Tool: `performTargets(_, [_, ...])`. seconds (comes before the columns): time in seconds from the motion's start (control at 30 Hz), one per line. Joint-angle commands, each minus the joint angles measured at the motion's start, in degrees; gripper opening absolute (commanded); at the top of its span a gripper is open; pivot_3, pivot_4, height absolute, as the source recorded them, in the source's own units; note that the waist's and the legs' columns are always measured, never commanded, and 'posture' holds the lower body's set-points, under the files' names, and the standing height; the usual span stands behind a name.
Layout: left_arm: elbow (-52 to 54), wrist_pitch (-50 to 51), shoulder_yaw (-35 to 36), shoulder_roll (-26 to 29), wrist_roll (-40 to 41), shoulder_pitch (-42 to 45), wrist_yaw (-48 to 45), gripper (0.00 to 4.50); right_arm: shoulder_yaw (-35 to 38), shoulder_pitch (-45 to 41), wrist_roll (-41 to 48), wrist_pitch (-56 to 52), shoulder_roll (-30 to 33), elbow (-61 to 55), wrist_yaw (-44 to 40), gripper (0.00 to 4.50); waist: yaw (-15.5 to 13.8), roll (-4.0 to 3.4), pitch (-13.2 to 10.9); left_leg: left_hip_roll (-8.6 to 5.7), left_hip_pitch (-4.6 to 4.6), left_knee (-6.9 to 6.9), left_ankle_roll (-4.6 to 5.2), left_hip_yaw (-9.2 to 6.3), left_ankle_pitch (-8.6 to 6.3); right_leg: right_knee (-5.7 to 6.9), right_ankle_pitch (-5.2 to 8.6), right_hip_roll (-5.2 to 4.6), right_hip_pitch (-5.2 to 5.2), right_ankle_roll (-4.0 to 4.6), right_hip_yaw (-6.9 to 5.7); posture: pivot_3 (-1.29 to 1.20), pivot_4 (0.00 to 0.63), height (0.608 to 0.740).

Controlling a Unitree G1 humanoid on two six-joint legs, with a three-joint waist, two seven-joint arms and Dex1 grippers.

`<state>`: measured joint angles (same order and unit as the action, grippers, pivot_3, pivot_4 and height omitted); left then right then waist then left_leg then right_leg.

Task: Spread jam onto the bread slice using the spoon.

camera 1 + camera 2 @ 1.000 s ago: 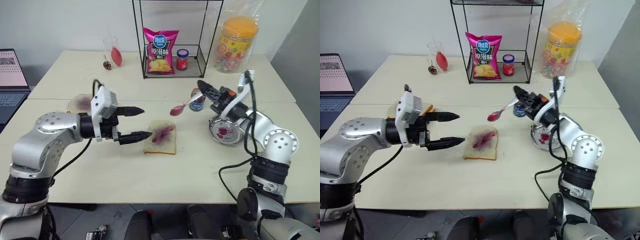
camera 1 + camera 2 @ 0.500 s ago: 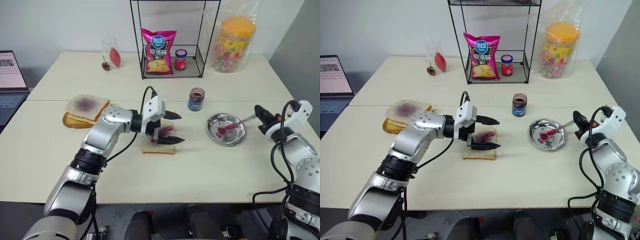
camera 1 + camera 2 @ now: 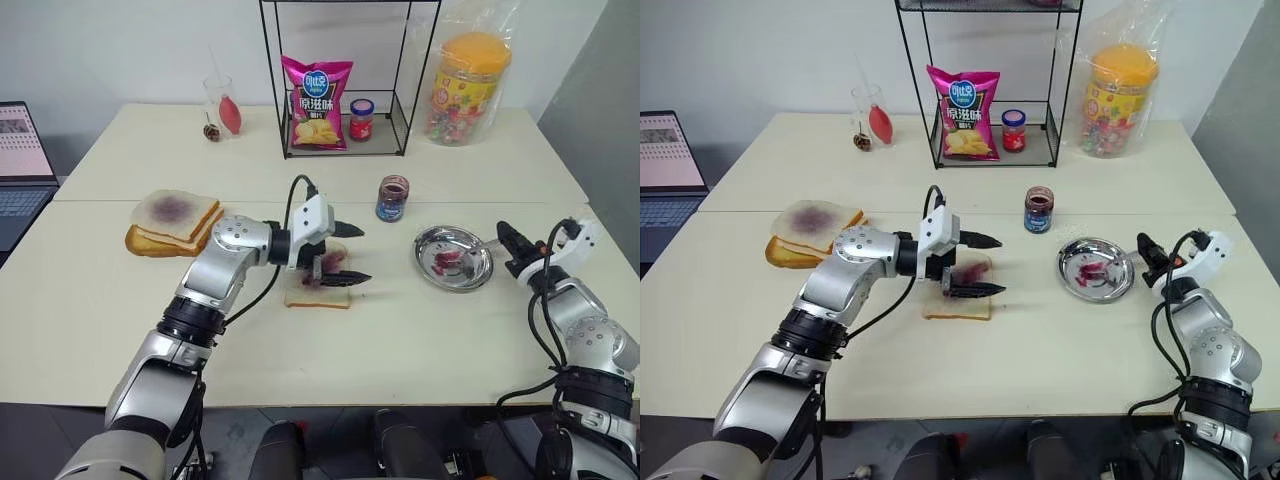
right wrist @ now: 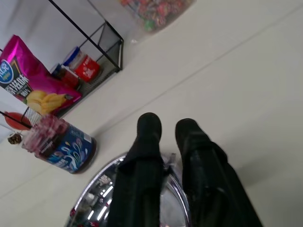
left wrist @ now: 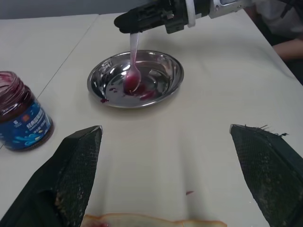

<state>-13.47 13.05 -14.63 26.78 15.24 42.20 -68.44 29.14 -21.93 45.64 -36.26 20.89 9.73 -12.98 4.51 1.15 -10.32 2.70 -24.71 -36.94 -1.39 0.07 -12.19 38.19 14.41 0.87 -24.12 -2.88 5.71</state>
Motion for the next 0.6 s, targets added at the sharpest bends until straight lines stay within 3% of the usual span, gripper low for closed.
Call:
performTargets(0.03, [2.59, -0.21, 1.73, 0.20, 0.28, -0.12, 0.45, 4.50, 0.27, -1.55, -0.75, 1.41, 1.62, 0.13, -1.92, 1.80, -0.07, 0.00, 0.00, 0.00, 0.00, 0.00, 0.00, 0.00, 0.00, 0.00, 0.00, 0.00, 0.00, 0.00, 0.00, 0.00, 0.150, 0.740])
performTargets(0.43, [3.45, 0.10, 1.91, 0.05, 0.14, -0.11, 0.98, 4.50, 0.34, -2.32, -4.46, 3.34, 4.18, 3.99, -3.30, 4.43, -0.21, 0.00, 0.00, -0.01, 0.00, 0.00, 0.00, 0.00, 0.00, 0.00, 0.00, -0.01, 0.01, 0.00, 0.00, 0.00, 0.150, 0.740])
performTargets(0.6, [3.99, 0.37, 2.09, 0.28, 0.20, -0.26, 1.08, 4.50, -0.31, -2.42, -7.41, 5.45, 5.18, 5.57, -4.31, 4.43, -0.21, 0.00, 0.00, -0.01, 0.00, -0.01, 0.00, 0.00, 0.00, 0.02, 0.00, -0.01, 0.01, 0.00, -0.01, 0.00, 0.150, 0.740])
